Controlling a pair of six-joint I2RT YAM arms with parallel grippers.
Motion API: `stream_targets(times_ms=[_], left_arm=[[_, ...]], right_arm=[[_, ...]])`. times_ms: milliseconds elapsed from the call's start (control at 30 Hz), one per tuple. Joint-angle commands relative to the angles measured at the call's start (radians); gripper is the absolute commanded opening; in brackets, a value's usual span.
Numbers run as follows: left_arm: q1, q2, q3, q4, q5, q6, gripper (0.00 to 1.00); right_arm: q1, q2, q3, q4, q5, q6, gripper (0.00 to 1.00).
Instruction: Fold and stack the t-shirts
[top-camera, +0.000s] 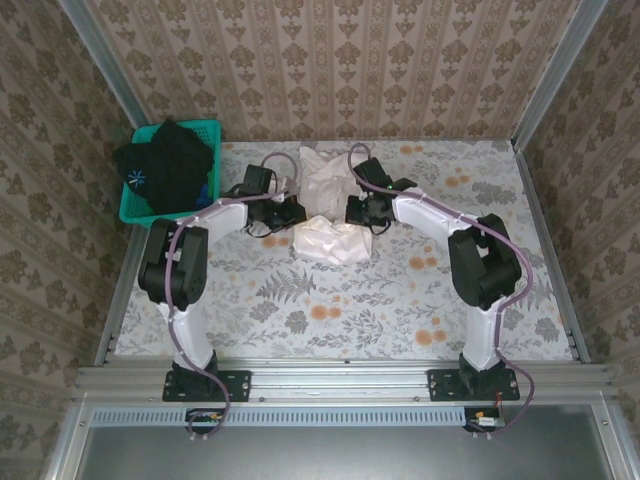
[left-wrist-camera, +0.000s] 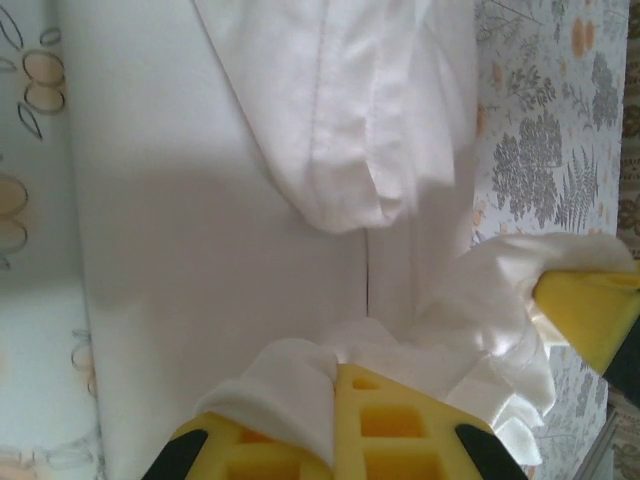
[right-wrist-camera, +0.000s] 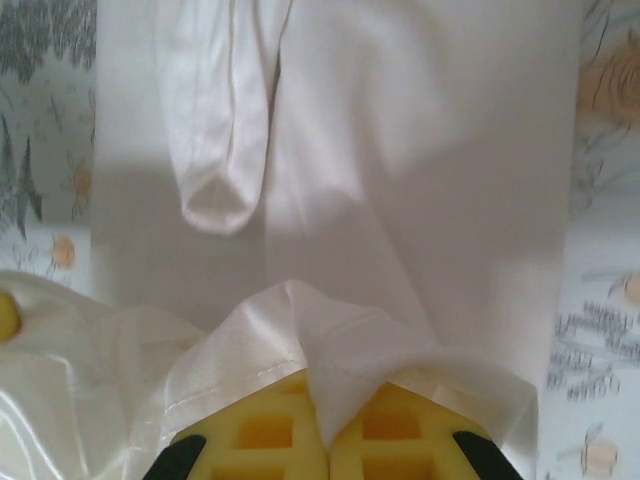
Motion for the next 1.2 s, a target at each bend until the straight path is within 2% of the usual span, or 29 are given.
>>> stream_targets(times_ms=[0, 100, 233, 300, 333, 400, 467, 533, 667, 767, 833, 933, 1067, 1167], left_arm=[[0.017, 0.06, 0.077, -0.048, 0.065, 0.035, 0.05], [0.024, 0.114, 0.146, -0.064, 0.077, 0.036, 0.16], [0.038, 0.158, 0.236, -0.118, 0.074, 0.054, 0.19], [0.05, 0.167, 0.266, -0.14, 0.075, 0.067, 0.29], [0.056, 0.168, 0.278, -0.151, 0.073, 0.071, 0.32], [0.068, 0.164, 0.287, -0.164, 0.074, 0.081, 0.39], [0.078, 0.145, 0.287, -0.185, 0.063, 0.098, 0.42], [0.085, 0.114, 0.269, -0.202, 0.039, 0.117, 0.46], [0.088, 0.006, 0.148, -0.19, -0.038, 0.15, 0.5], [0.085, -0.077, -0.007, -0.119, -0.056, 0.14, 0.56], [0.079, -0.116, -0.097, -0.056, -0.054, 0.126, 0.58], [0.058, -0.147, -0.201, 0.038, -0.039, 0.109, 0.6], [0.026, -0.134, -0.29, 0.163, 0.02, 0.08, 0.64], [0.022, -0.109, -0.342, 0.285, 0.094, 0.031, 0.65]], right_arm=[[-0.032, 0.072, 0.059, -0.043, -0.055, -0.031, 0.07], [-0.048, 0.141, 0.128, -0.077, -0.082, -0.039, 0.08], [-0.066, 0.175, 0.203, -0.1, -0.102, -0.062, 0.18], [-0.074, 0.179, 0.241, -0.125, -0.092, -0.08, 0.2], [-0.078, 0.181, 0.259, -0.143, -0.087, -0.091, 0.24], [-0.088, 0.173, 0.277, -0.165, -0.079, -0.108, 0.29], [-0.093, 0.144, 0.276, -0.183, -0.052, -0.122, 0.37], [-0.088, 0.091, 0.245, -0.184, -0.021, -0.128, 0.38], [-0.014, -0.067, 0.044, -0.06, 0.02, -0.136, 0.4], [0.068, -0.094, -0.05, 0.04, -0.008, -0.149, 0.43], [0.103, -0.039, -0.007, 0.016, -0.026, -0.178, 0.45], [0.128, 0.054, 0.089, -0.075, 0.076, -0.243, 0.49], [0.125, 0.098, 0.104, 0.004, 0.05, -0.439, 0.56], [0.101, 0.137, 0.138, 0.011, 0.05, -0.48, 0.58]])
